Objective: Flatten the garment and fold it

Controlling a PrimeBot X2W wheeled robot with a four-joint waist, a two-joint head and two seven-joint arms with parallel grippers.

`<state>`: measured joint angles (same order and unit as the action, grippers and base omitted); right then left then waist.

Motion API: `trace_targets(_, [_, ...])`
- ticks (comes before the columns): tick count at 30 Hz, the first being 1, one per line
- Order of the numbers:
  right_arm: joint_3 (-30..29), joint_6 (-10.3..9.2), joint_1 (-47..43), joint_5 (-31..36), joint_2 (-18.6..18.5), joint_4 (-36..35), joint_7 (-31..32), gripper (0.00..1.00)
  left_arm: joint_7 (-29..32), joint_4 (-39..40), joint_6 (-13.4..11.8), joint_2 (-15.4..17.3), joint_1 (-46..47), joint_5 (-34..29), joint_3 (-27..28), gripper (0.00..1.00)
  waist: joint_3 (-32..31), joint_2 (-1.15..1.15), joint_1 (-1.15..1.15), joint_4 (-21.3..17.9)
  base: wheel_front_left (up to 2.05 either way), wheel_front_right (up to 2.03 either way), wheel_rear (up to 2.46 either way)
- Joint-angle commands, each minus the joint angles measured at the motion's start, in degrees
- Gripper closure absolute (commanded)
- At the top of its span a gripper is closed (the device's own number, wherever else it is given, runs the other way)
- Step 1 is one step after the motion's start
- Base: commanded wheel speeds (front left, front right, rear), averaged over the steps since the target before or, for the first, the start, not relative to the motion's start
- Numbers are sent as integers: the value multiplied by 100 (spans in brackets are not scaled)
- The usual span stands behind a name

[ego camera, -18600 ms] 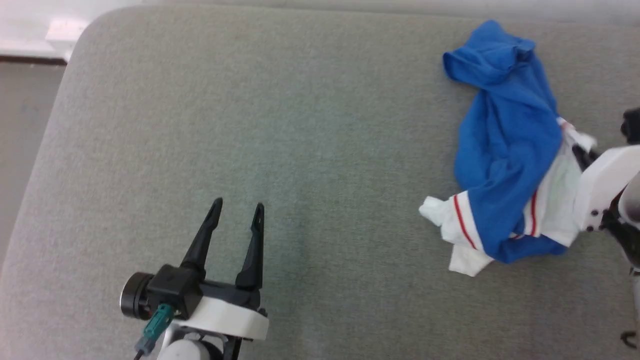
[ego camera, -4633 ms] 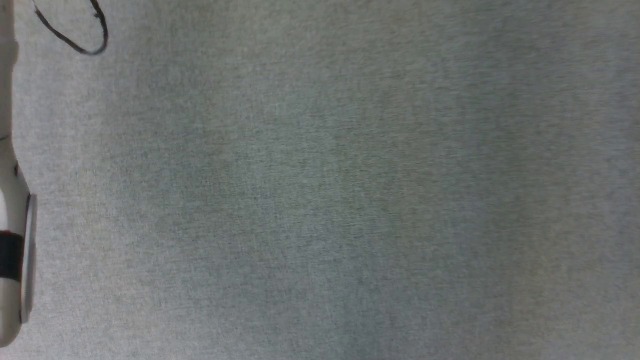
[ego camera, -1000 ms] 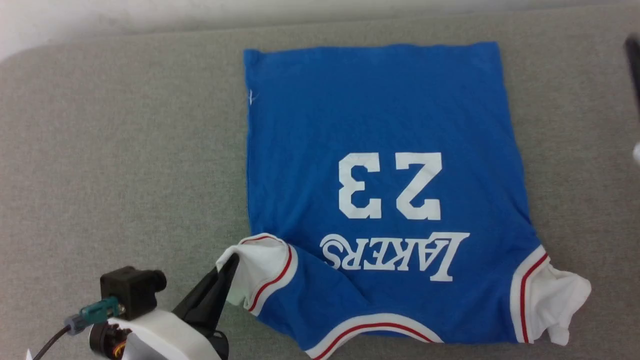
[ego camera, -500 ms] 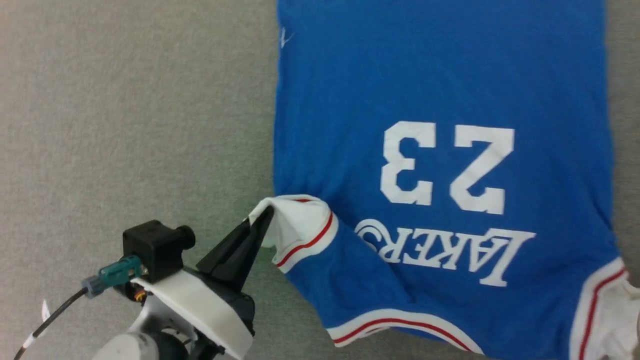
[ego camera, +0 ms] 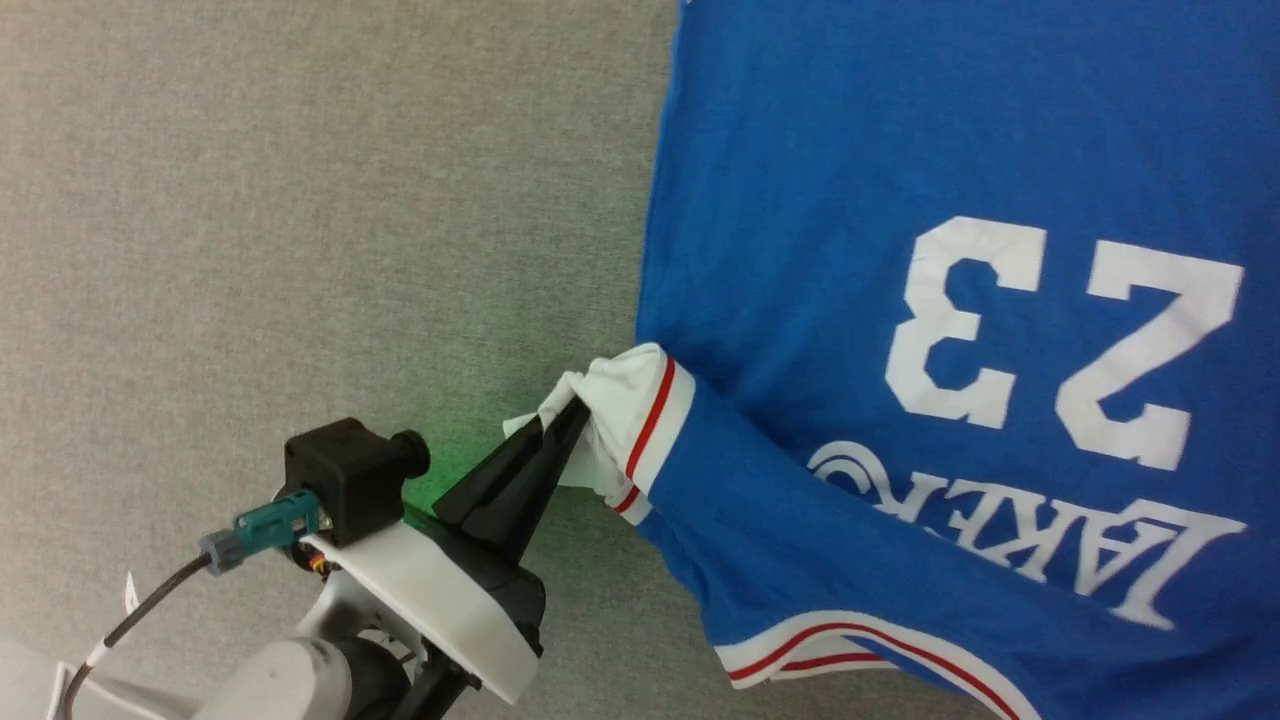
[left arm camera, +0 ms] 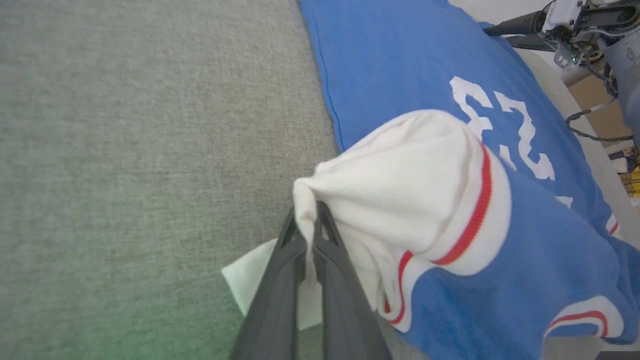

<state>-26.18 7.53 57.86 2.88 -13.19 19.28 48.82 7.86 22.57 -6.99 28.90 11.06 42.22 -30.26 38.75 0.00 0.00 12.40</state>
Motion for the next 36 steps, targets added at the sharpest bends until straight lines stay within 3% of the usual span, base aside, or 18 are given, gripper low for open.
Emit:
trace_targets(1, [-37,-4,13,92,73,83,147,100,-18,-90,44,-26,69,-42,-10,100,200,0,0,173,0,0,0])
trace_targets(11, [80,-4,2,92,247,-67,24,100,-64,-178,33,12,99,-55,29,100,-112,0,0,-79,0,0,0])
trace_targets(21, [364,-4,-536,-532,306,-358,-468,100,5,-92,-172,170,-195,-64,79,100,-1025,0,0,-541,0,0,0])
trace_targets(29, [241,-4,-2120,-1532,251,-1698,-507,100,49,-23,-473,314,-670,-70,121,100,-1816,0,0,-907,0,0,0])
trace_targets(36, [-503,-4,-3972,-2191,723,-2954,-483,100,-4,-47,-616,340,-996,-56,103,100,-2183,0,0,-1138,0,0,0])
